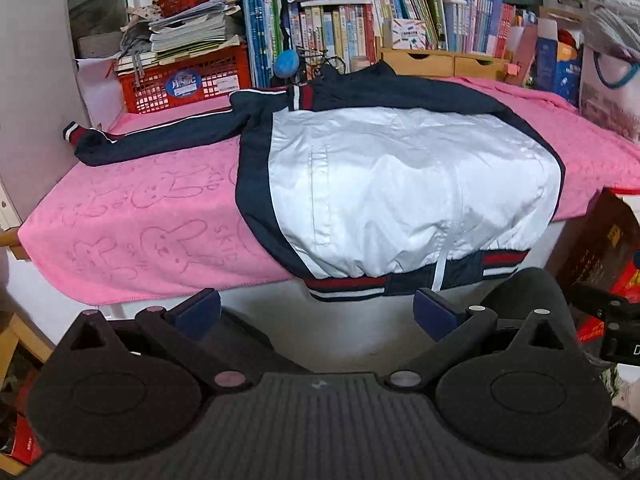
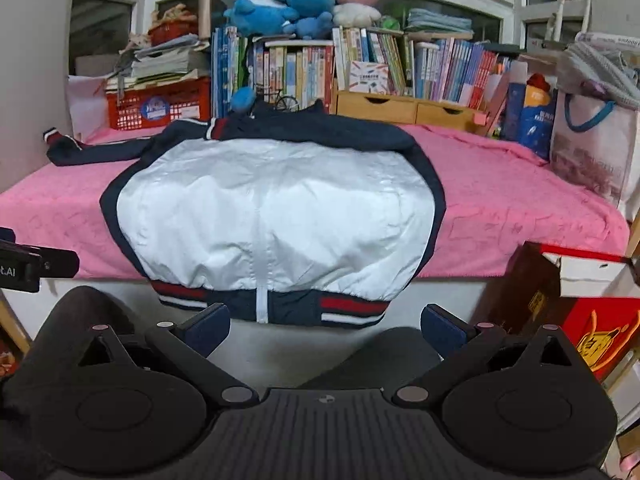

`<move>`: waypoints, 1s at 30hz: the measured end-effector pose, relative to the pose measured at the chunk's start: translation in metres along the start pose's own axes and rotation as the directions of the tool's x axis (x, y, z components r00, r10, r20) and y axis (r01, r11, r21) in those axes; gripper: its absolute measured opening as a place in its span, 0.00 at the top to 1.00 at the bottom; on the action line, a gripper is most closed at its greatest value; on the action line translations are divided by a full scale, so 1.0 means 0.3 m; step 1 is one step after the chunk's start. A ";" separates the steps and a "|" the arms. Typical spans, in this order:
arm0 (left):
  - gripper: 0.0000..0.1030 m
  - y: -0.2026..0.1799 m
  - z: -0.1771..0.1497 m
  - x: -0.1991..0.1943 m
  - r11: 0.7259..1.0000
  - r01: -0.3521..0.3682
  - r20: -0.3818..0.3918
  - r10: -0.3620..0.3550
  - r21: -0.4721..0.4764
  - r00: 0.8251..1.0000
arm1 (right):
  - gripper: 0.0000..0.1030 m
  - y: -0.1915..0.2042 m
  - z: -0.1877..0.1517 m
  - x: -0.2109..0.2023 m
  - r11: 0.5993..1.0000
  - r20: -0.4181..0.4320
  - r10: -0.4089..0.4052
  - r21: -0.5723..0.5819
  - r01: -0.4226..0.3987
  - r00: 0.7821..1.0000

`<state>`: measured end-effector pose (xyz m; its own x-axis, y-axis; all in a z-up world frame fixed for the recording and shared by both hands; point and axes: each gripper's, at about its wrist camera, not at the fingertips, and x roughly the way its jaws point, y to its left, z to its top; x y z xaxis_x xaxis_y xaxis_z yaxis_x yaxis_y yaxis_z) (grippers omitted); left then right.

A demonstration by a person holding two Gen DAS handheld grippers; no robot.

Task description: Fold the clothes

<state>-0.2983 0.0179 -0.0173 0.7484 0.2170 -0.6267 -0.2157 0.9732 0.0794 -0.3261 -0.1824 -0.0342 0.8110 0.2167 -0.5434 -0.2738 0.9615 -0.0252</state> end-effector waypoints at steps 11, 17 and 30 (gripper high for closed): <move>0.00 0.290 0.153 0.174 0.965 -0.109 0.046 0.123 -0.238 0.991 | 0.00 0.018 0.110 0.117 1.000 0.099 -0.009 -0.017 0.011 0.995; 0.00 0.626 0.238 0.312 0.848 -0.230 0.044 0.284 -0.477 0.958 | 0.00 0.026 0.181 0.250 1.000 0.094 0.017 0.010 -0.018 0.995; 0.00 1.072 0.449 0.715 0.755 -0.443 0.004 0.508 -0.484 0.862 | 0.00 0.093 0.363 0.511 0.994 0.206 0.008 -0.108 0.015 0.979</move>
<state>-0.1227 0.3876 -0.0218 0.5376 0.6814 -0.4967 -0.7976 0.6020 -0.0375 -0.1530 -0.1041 -0.0269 0.8980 0.2543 -0.3592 -0.3158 0.9408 -0.1234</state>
